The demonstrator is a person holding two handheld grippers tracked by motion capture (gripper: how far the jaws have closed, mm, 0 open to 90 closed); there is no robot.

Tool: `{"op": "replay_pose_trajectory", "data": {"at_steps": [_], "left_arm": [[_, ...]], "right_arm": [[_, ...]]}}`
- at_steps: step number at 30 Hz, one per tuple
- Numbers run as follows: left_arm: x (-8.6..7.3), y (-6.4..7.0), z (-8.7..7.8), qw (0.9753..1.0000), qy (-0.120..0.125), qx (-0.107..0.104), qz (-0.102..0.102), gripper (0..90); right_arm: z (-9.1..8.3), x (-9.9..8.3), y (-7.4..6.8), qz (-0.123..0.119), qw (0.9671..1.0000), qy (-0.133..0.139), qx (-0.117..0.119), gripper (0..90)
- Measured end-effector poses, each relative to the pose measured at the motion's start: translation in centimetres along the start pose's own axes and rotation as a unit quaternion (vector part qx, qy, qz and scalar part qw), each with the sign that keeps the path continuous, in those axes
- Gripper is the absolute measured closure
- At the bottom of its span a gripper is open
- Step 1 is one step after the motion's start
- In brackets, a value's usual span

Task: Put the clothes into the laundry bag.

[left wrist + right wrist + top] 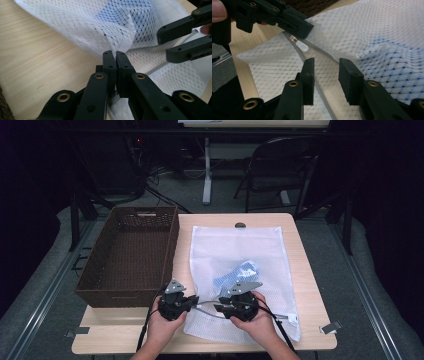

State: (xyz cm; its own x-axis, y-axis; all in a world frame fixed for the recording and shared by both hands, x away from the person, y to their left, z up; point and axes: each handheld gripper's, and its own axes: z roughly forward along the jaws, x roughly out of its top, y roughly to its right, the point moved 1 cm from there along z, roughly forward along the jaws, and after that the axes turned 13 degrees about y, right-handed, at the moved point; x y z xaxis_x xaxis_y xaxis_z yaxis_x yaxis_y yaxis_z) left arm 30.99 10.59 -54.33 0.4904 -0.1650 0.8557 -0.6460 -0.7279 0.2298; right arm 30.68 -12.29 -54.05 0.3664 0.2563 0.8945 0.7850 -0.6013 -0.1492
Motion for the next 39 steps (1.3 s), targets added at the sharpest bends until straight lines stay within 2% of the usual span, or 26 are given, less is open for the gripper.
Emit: {"op": "replay_pose_trajectory", "data": {"at_steps": [3,6,11,22,32,39], "left_arm": [[0.0,0.1,0.0,1.0,0.0,-0.004,-0.002,88.2],[0.0,0.3,0.0,0.9999,0.011,-0.004,-0.004,88.2],[0.2,0.5,0.0,0.9998,0.01,-0.016,0.001,88.3],[0.2,0.9,0.1,0.9996,0.014,-0.025,0.004,88.3],[0.2,1.2,0.3,0.9994,0.017,-0.031,0.004,88.4],[0.2,1.1,0.3,0.9994,0.014,-0.032,0.007,88.4]], "right_arm": [[0.8,-0.1,-0.2,0.015,0.9998,-0.003,0.013,66.3],[1.5,-0.2,-0.5,0.031,0.9991,-0.003,0.03,66.3],[2.4,-0.4,-0.8,0.025,0.9987,-0.011,0.042,64.4],[3.5,-0.9,-1.2,0.03,0.9975,-0.021,0.061,61.0],[3.9,-1.1,-1.1,0.049,0.9954,-0.02,0.079,59.1],[3.9,-1.2,-1.2,0.06,0.9939,-0.017,0.091,61.4]]}}
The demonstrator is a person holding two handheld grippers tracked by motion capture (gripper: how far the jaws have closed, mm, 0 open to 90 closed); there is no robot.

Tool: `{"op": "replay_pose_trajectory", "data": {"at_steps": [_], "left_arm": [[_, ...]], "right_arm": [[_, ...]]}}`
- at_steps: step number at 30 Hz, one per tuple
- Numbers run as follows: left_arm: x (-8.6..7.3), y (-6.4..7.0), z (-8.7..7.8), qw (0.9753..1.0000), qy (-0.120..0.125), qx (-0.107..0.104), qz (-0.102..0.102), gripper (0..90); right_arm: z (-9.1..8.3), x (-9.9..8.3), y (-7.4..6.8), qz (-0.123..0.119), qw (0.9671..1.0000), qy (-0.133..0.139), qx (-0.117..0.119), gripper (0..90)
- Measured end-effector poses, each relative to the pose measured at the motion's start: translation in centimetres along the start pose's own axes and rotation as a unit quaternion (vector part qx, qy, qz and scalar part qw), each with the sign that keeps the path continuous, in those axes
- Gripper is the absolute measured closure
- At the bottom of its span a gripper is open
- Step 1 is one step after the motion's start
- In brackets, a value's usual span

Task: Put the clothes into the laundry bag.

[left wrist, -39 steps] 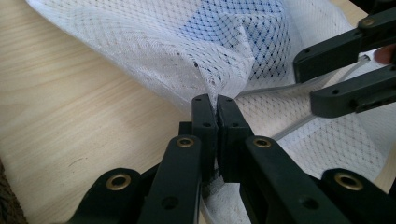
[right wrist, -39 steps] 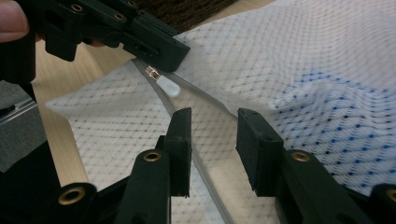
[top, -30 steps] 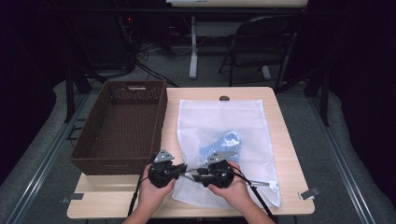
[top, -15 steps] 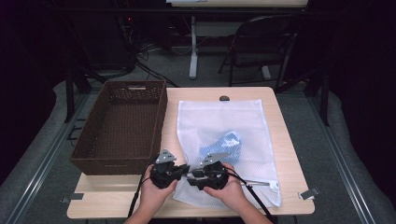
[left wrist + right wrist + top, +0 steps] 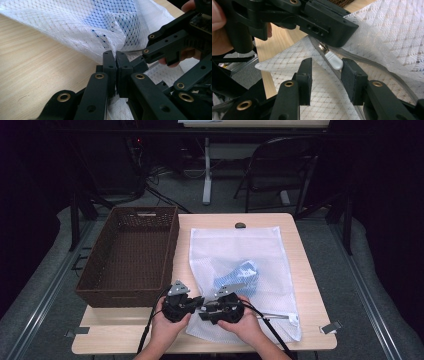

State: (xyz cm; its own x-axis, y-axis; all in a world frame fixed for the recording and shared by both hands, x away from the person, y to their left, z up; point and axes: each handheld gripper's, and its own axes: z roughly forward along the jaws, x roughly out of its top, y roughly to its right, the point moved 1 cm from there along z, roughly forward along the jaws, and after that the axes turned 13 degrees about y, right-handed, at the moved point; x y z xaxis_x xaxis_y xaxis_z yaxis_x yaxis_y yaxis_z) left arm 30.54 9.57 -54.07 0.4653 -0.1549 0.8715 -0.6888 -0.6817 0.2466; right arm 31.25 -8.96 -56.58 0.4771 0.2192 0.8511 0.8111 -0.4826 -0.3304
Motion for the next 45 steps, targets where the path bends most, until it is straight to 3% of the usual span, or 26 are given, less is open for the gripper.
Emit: {"op": "replay_pose_trajectory", "data": {"at_steps": [8,20,45], "left_arm": [[-0.08,-0.13,-0.04,1.0,0.0,0.007,0.001,88.5],[-0.19,-0.01,0.02,1.0,-0.002,0.007,0.0,88.5],[-0.46,0.13,0.02,1.0,-0.003,0.007,0.002,88.4]], "right_arm": [[-0.44,0.14,-0.16,0.004,1.0,0.008,0.001,64.7],[-0.56,0.25,-0.28,0.016,0.9997,0.012,0.012,77.6],[-0.73,0.23,0.07,0.046,0.9987,0.018,0.013,86.0]]}}
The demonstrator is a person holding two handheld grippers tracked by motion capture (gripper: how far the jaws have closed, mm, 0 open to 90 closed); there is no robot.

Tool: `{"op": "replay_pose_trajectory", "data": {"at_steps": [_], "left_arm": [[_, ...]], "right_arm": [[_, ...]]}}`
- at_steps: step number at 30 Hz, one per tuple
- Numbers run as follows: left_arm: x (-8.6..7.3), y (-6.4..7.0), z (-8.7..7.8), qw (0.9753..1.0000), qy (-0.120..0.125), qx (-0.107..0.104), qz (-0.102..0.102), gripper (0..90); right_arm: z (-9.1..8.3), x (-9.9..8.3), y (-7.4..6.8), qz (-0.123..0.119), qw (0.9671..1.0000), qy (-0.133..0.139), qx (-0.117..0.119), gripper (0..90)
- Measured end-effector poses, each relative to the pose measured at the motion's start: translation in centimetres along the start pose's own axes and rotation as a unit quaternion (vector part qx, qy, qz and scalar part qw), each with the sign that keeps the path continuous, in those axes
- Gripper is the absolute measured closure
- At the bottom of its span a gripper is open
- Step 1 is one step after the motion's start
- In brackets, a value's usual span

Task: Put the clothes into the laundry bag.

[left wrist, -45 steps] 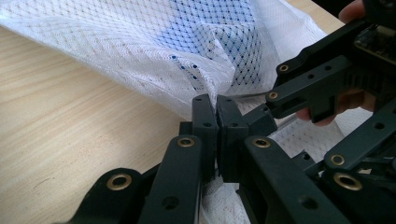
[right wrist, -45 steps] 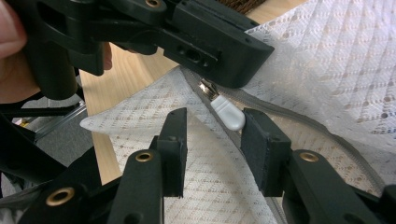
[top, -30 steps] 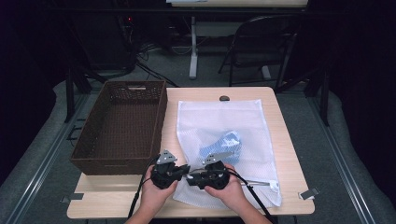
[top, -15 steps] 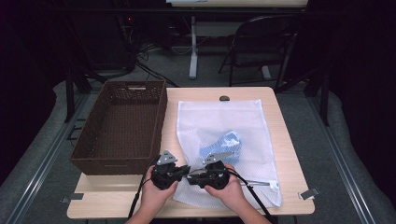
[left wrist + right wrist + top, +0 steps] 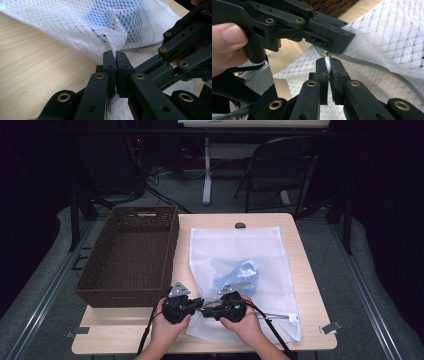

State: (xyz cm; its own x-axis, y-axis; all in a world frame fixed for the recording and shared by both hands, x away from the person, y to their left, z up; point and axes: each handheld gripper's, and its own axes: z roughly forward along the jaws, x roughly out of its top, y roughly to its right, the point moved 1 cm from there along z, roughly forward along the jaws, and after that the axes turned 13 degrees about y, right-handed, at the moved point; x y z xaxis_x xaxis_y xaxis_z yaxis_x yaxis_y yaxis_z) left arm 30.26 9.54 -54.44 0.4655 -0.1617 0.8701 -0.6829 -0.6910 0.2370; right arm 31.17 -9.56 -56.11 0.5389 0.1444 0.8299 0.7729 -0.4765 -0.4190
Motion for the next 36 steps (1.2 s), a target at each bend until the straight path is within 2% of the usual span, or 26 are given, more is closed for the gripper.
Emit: {"op": "replay_pose_trajectory", "data": {"at_steps": [5,13,16,24,30,36], "left_arm": [[-0.1,0.0,-0.1,1.0,0.003,0.001,-0.005,85.8],[0.0,0.1,-0.5,1.0,0.005,0.007,-0.004,67.3],[0.0,0.0,-0.8,0.9999,0.009,0.007,-0.009,65.0],[-0.3,-0.1,-2.1,0.9997,0.011,0.017,-0.013,63.1],[-0.8,-0.4,-2.9,0.9995,0.003,0.027,-0.014,64.7],[-1.3,-0.5,-3.1,0.9994,-0.001,0.024,-0.024,66.7]], "right_arm": [[0.0,0.0,0.0,-0.001,1.0,0.0,-0.001,86.2],[0.2,-0.1,-0.2,-0.004,1.0,-0.002,-0.003,86.3],[0.2,-0.1,-0.2,-0.006,1.0,-0.002,-0.004,86.2],[0.2,-0.1,-0.2,-0.009,0.9999,-0.002,-0.006,86.2],[0.1,0.0,-0.2,-0.009,0.9999,0.0,-0.009,86.2],[0.3,0.0,-0.2,-0.014,0.9999,0.002,-0.009,86.2]]}}
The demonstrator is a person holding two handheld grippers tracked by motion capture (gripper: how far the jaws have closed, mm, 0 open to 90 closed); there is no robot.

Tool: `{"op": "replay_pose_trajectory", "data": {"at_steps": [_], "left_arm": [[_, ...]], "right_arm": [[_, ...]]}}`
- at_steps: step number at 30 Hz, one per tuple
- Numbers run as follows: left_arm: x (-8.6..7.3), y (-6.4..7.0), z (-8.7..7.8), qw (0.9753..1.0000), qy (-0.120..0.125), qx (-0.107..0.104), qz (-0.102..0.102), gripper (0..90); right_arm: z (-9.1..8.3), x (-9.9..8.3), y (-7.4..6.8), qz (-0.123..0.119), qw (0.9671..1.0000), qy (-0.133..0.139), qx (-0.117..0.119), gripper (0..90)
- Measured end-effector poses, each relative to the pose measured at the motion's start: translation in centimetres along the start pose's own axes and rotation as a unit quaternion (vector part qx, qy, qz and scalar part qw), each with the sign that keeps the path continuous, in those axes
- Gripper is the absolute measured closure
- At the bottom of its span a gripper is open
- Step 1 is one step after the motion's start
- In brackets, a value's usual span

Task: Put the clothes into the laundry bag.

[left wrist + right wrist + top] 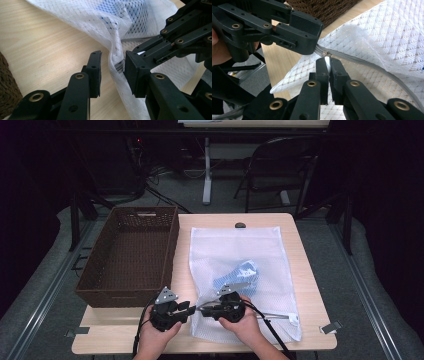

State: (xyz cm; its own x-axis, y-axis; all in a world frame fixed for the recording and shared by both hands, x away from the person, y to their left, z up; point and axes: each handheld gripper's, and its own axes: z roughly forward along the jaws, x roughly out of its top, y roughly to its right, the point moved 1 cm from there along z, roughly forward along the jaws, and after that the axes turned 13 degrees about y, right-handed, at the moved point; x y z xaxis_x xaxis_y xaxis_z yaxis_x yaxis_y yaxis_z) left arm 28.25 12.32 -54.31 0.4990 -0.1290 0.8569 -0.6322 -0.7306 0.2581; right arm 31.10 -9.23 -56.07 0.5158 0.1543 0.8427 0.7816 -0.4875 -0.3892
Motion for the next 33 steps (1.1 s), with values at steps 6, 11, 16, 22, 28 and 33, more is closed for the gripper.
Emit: {"op": "replay_pose_trajectory", "data": {"at_steps": [6,11,16,22,28,33], "left_arm": [[-0.32,0.13,0.19,0.9998,-0.011,-0.009,-0.011,68.9],[-0.47,0.34,0.45,0.9997,-0.021,-0.01,-0.003,73.4],[-0.44,0.35,0.42,0.9997,-0.022,-0.011,-0.001,79.7],[-0.34,0.5,0.47,0.9997,-0.021,-0.014,0.006,83.9],[-0.24,0.59,0.4,0.9997,-0.019,-0.014,0.006,84.7],[-0.18,0.56,0.32,0.9997,-0.02,-0.012,0.009,85.0]], "right_arm": [[0.15,0.0,-0.03,-0.005,1.0,0.001,-0.001,86.2],[0.16,0.0,-0.07,-0.005,1.0,0.0,-0.002,86.2],[0.24,-0.07,-0.09,-0.004,1.0,0.002,-0.002,86.2],[0.26,-0.11,-0.04,-0.001,1.0,0.001,-0.006,86.2],[0.19,-0.1,0.02,0.002,1.0,0.005,-0.006,86.3],[0.13,-0.13,0.08,0.005,0.9999,0.002,-0.012,86.3]]}}
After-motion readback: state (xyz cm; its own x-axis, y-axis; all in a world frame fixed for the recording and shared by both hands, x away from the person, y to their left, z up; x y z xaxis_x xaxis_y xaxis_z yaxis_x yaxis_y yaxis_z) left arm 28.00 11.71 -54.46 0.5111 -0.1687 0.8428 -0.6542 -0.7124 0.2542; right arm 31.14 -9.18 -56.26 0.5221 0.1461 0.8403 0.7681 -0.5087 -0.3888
